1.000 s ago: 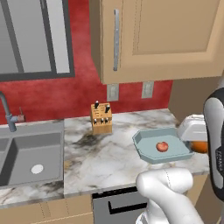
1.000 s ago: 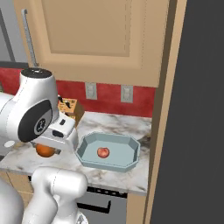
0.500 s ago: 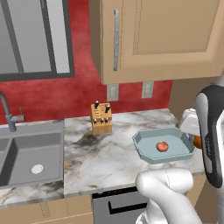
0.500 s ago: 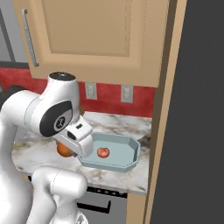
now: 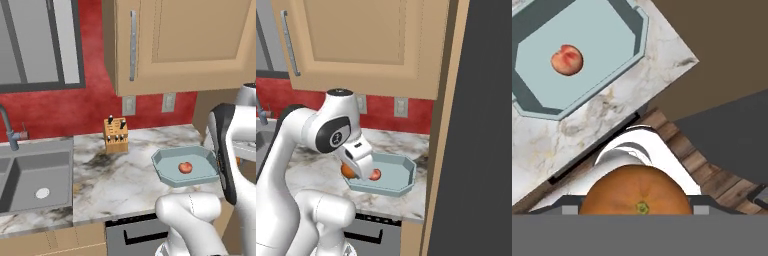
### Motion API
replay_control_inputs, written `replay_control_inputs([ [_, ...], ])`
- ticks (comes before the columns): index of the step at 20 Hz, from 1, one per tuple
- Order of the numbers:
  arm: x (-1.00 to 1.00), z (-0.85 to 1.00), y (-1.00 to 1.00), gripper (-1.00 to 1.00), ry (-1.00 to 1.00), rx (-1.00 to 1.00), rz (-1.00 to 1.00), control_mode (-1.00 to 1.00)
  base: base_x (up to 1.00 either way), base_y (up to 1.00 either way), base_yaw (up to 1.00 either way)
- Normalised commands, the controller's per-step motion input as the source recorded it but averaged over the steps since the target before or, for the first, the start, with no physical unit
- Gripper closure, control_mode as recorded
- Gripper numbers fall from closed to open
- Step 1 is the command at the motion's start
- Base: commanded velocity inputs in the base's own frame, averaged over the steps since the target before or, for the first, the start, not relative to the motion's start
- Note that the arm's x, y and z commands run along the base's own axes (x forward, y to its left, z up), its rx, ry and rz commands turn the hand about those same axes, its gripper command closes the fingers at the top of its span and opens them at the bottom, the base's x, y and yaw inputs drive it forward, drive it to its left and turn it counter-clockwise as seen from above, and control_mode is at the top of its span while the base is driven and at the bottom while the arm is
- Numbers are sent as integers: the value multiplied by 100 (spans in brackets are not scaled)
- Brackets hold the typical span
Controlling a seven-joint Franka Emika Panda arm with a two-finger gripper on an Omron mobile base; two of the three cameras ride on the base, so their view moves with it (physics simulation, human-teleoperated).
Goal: Pick the tangerine and peach from the fridge and place them inside the tupperware on the counter.
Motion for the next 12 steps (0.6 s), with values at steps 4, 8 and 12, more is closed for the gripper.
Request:
replay_control_inputs([
  [4, 39, -30, -13, 100, 0, -6, -11, -100, 0, 0, 0],
  [8, 41, -27, -19, 100, 0, 0, -3, -100, 0, 0, 0],
  [12, 40, -38, -20, 100, 0, 0, 0, -100, 0, 0, 0],
])
